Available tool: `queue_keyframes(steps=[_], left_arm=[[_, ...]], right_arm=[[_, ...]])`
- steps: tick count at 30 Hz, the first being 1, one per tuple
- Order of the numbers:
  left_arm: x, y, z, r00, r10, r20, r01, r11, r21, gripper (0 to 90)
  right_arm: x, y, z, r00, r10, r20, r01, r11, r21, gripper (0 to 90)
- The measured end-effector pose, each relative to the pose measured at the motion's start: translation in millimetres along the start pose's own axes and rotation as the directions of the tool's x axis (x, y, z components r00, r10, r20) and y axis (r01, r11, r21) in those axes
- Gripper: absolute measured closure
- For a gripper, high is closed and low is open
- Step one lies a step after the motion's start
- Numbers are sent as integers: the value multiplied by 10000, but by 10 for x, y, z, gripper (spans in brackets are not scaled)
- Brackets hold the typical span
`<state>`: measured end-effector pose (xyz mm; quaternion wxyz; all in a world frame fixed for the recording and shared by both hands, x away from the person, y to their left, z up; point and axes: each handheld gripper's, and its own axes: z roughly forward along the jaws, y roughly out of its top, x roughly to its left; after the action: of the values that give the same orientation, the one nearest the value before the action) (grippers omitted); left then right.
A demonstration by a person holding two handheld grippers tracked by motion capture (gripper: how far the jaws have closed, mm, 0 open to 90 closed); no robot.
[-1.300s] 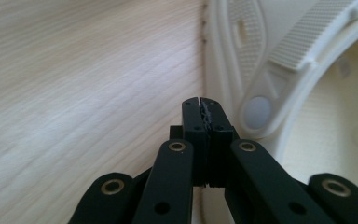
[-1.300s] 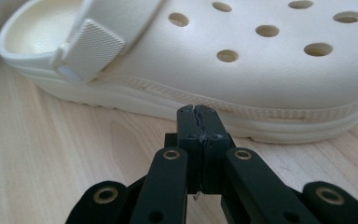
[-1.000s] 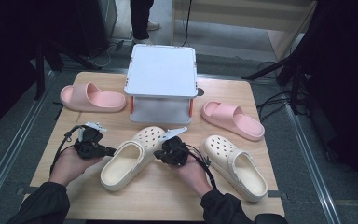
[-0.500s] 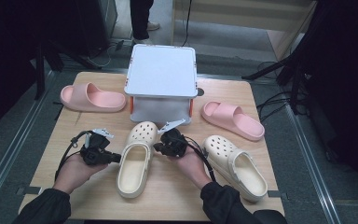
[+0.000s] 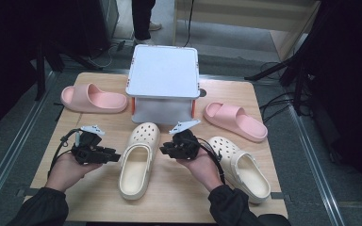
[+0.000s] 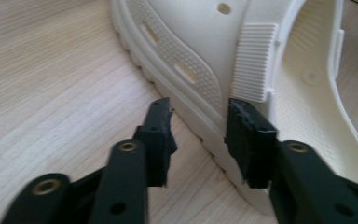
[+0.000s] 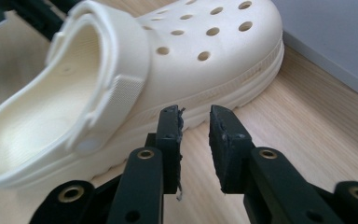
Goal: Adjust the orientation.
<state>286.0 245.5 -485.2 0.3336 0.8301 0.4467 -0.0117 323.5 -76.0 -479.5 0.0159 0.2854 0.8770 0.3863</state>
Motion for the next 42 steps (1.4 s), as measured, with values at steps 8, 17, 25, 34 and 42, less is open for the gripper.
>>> queue_keyframes(steps=[8, 17, 25, 34, 42], left_arm=[[3, 41, -75, 9990, 278, 354, -266, 9990, -358, 418], [37, 106, -71, 9969, 708, 340, -694, 9968, -401, 353], [74, 173, -53, 9960, 752, 474, -741, 9970, -241, 347], [86, 271, -6, 9948, 824, 593, -811, 9964, -246, 347], [97, 296, 26, 9941, 910, 585, -896, 9956, -256, 347]], right_arm=[[144, -122, -395, 9999, -147, -66, 146, 9998, -147, 673], [124, -419, -788, 9990, 78, 448, -77, 10000, -34, 614], [60, -733, -1186, 9927, 654, 1009, -657, 9978, 1, 582], [-55, -1075, -1629, 9690, 1448, 2001, -1396, 9894, -397, 504], [-162, -1259, -1795, 9428, 1878, 2754, -1819, 9822, -473, 499]])
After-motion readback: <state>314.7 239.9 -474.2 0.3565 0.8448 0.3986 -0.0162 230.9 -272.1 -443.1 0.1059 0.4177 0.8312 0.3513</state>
